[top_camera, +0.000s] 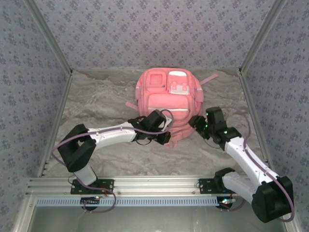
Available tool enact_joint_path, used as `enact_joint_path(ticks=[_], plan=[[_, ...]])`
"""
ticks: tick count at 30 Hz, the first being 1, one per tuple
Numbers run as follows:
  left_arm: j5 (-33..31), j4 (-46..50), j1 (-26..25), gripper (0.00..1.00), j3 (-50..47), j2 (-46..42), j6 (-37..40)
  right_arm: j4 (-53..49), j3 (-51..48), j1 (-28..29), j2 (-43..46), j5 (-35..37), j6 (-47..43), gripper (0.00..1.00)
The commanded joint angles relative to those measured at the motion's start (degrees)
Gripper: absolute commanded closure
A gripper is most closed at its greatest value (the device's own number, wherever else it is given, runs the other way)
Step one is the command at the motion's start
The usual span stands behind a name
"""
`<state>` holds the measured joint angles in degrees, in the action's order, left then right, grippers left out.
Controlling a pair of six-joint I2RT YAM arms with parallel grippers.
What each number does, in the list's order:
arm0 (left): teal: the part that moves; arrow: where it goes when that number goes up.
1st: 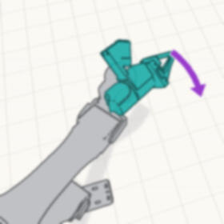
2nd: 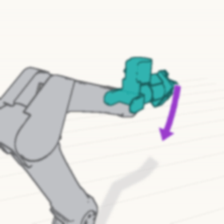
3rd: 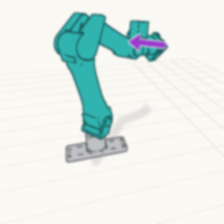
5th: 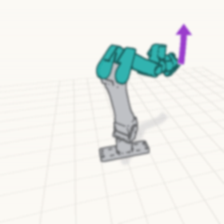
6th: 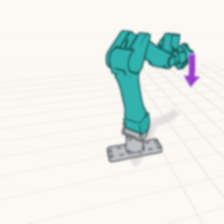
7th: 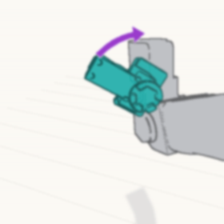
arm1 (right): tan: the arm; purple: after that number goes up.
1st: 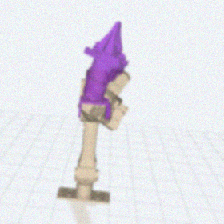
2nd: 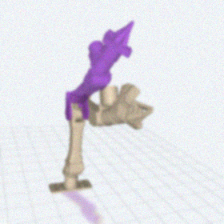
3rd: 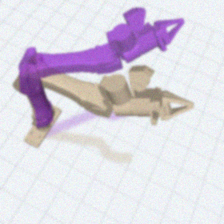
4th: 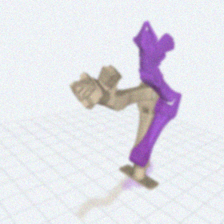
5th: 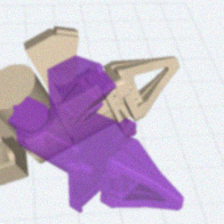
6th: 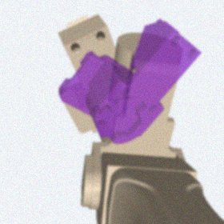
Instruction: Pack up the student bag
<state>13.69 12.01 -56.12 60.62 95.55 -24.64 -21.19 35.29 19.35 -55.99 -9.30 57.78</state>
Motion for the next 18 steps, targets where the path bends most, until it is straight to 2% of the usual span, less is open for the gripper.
enact_joint_path(ticks=[1, 7, 12, 15, 18], plan=[[3.27, -0.05, -2.3, 1.0, 2.52, 1.2, 0.74, 6.98, -3.74, 2.73, 0.97, -5.25, 11.27, 0.43], [3.06, -0.58, -3.03, 1.0, 2.33, 1.59, 0.39, 12.67, -4.34, 4.9, -3.11, -5.6, 11.4, 0.45], [3.09, -0.64, -3.2, 1.0, 2.31, 1.18, 0.11, 15.44, -5.36, 5.48, -6.78, -4.95, 12.18, 0.53], [3.09, -0.61, -3.3, 1.0, 2.31, 1.04, 0.03, 17.49, -5.68, 5.86, -9.13, -4.41, 12.25, 0.61], [2.81, -0.32, -3.56, 1.0, 2.23, 0.83, 0.06, 19.27, -5.59, 5.92, -11.35, -4.37, 11.41, 0.74]])
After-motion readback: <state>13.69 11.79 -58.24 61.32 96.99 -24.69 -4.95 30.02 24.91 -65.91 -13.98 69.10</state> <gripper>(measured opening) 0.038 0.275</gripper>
